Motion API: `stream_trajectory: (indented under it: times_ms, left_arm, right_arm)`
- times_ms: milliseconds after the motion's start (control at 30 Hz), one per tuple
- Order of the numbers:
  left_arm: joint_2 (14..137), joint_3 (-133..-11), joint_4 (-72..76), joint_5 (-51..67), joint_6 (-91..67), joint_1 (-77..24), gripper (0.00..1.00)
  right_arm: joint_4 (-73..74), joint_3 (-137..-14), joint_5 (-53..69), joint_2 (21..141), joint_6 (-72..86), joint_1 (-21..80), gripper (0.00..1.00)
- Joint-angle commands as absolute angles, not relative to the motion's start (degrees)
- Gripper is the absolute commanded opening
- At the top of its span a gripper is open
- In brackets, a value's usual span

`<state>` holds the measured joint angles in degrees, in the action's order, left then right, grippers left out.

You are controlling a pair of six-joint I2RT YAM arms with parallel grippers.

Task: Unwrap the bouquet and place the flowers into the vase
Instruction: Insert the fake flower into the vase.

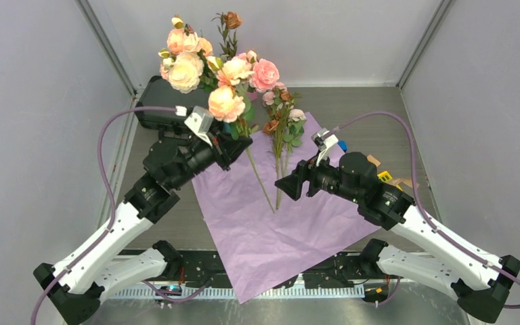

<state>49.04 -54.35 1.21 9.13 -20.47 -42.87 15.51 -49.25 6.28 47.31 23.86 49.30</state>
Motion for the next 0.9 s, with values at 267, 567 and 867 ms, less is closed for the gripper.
stream_trajectory:
  times_ms: [267,567,867]
  left_arm:
    - [55.79,-68.94,-0.42,17.52,-11.82,-25.65,0.00]
    - [58.89,-69.87,12.67,15.96,-6.34,-22.54,0.00]
    - [66.14,-74.72,20.78,15.87,-2.41,-21.24,0.00]
  right_arm:
    - [21.12,-49.19,19.48,48.91,26.02,26.26,0.80]
    - [24.03,-48.31,21.90,48.17,25.89,17.66,0.79]
    - [29.03,-49.45,20.31,46.61,24.04,17.06,0.78]
